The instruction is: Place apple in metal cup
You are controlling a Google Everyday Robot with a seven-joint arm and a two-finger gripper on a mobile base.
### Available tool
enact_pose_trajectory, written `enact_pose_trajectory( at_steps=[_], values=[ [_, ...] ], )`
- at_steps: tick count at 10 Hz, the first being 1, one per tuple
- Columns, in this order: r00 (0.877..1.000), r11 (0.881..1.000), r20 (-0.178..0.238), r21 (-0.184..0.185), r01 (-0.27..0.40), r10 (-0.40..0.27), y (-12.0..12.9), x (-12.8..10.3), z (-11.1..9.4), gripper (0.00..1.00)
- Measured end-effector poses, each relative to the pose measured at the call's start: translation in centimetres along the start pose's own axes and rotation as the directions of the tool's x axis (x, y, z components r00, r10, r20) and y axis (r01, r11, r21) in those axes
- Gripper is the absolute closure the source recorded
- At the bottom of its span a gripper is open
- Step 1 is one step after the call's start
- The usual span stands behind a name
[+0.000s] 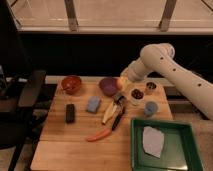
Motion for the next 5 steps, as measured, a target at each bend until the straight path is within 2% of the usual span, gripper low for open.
enact_pose_trajectory(
  at_steps=[3,5],
  values=[
    [1.000,1.000,0.003,-0.004,-0.018,0.018,-0.3,0.4,0.3,1.00],
    [0.998,0.998,-0.002,-0.001,-0.058,0.058,-1.3,2.9,0.0,1.00]
  ],
)
